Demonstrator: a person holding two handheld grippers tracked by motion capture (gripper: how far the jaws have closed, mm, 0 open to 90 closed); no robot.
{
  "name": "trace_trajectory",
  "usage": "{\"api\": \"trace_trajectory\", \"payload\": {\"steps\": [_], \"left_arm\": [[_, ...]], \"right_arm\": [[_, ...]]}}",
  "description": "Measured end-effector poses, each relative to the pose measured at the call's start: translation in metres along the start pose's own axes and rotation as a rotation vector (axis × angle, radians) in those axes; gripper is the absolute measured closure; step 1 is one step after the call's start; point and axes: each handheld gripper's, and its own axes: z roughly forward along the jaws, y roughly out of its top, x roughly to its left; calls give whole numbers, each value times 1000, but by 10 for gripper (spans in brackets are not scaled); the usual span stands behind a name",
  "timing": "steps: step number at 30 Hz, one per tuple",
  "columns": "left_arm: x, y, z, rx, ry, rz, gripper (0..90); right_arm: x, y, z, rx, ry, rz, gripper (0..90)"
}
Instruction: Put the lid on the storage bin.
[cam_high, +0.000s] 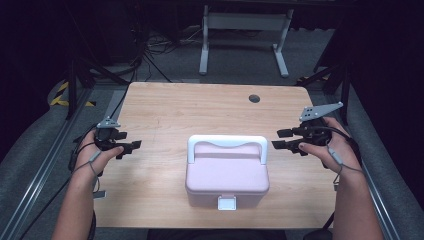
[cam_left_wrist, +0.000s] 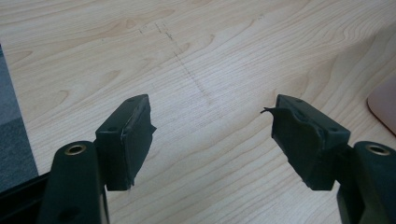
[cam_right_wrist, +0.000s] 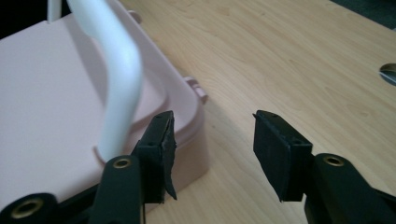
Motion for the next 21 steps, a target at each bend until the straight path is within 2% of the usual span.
{"api": "trace_trajectory", "payload": {"steps": [2, 11, 21], "left_arm": [[1, 0, 1, -4, -3, 2, 295], [4, 2, 9, -1, -5, -2, 296], [8, 0, 13, 11, -21, -13, 297]], "right_arm": [[-7, -4, 1, -11, -17, -2, 485], [-40, -24, 7, -19, -87, 45, 450], [-66, -44, 20, 17, -145, 82, 422]]}}
